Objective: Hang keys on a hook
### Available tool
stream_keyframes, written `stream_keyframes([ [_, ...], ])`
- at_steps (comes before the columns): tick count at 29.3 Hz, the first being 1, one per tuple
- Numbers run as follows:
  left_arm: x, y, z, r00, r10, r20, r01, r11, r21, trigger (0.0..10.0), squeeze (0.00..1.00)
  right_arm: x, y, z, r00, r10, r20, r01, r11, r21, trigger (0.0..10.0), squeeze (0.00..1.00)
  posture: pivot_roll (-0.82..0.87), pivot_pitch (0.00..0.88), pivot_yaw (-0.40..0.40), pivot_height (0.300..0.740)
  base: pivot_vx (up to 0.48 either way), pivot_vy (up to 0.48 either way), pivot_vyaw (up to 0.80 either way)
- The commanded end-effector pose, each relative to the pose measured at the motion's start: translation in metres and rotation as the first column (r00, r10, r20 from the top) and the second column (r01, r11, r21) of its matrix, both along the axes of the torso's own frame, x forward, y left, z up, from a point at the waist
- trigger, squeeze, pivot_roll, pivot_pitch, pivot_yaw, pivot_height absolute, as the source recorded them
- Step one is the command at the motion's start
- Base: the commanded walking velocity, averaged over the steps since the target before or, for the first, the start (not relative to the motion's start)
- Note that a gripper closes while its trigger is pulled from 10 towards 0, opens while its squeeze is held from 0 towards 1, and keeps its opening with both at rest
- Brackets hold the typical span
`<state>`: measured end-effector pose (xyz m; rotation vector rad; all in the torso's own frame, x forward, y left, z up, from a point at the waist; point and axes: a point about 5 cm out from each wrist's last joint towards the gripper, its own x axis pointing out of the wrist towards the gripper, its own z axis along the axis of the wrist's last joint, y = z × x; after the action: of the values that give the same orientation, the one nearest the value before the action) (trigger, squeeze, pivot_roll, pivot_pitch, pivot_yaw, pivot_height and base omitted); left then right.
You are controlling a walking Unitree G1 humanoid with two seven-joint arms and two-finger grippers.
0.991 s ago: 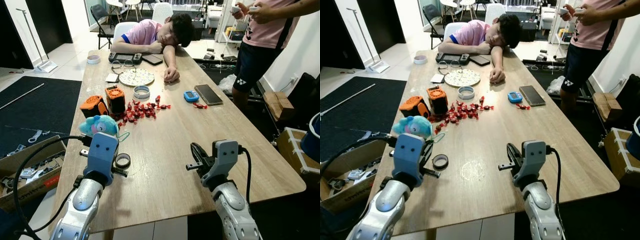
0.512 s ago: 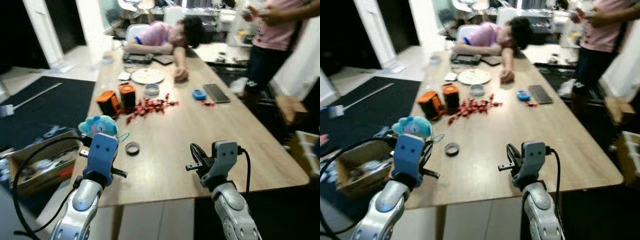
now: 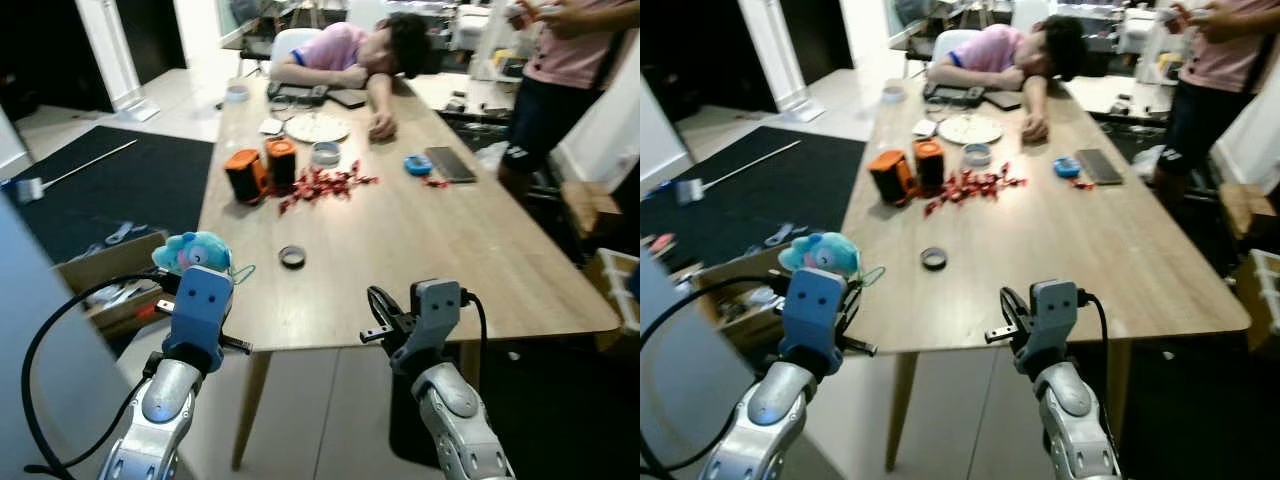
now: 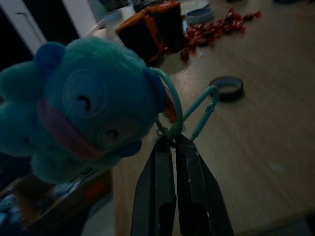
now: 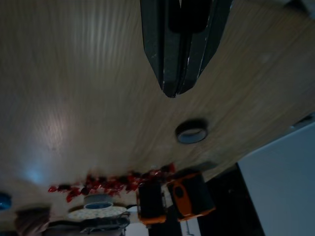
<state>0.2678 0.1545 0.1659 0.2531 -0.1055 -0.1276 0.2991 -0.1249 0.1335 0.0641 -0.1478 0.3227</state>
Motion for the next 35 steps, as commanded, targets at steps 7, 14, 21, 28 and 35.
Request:
stream_keyframes([
  [7, -0.0028, -0.0029, -0.0019, 1.0, -0.011, -0.004, 0.011, 1.0, 0.003, 10.0, 0.0, -0.0017, -0.0041, -0.005, 1.0, -0.012, -0.013, 0.012, 1.0, -0.006, 10.0, 0.0, 0.18, 0.104, 0.026, 0.74, -0.159, 0.0, 0.0],
  [14, -0.0032, -0.0028, -0.0014, 1.0, -0.013, -0.003, 0.013, 1.0, -0.004, 10.0, 0.0, -0.0015, -0.0036, -0.0051, 1.0, -0.011, -0.013, 0.011, 1.0, -0.003, 10.0, 0.0, 0.19, 0.107, 0.026, 0.74, 0.0, 0.0, 0.0],
  [21, -0.0032, -0.0034, -0.0017, 1.0, -0.015, -0.004, 0.015, 1.0, 0.002, 10.0, 0.0, -0.0017, -0.0033, -0.0056, 1.0, -0.012, -0.014, 0.012, 1.0, 0.001, 10.0, 0.0, 0.19, 0.106, 0.028, 0.74, 0.0, 0.0, 0.0],
  [28, -0.0031, -0.0035, -0.0018, 1.0, -0.012, -0.005, 0.012, 1.0, 0.002, 10.0, 0.0, -0.0013, -0.0031, -0.0057, 1.0, -0.009, -0.015, 0.009, 1.0, 0.0, 10.0, 0.0, 0.19, 0.106, 0.025, 0.74, 0.0, 0.0, 0.0],
  [35, -0.0032, -0.0031, -0.0025, 1.0, -0.001, -0.015, 0.001, 1.0, -0.017, 10.0, 0.0, -0.0007, -0.003, -0.006, 1.0, -0.008, -0.016, 0.008, 1.0, 0.001, 10.0, 0.0, 0.19, 0.107, 0.023, 0.74, 0.0, 0.0, 0.0],
])
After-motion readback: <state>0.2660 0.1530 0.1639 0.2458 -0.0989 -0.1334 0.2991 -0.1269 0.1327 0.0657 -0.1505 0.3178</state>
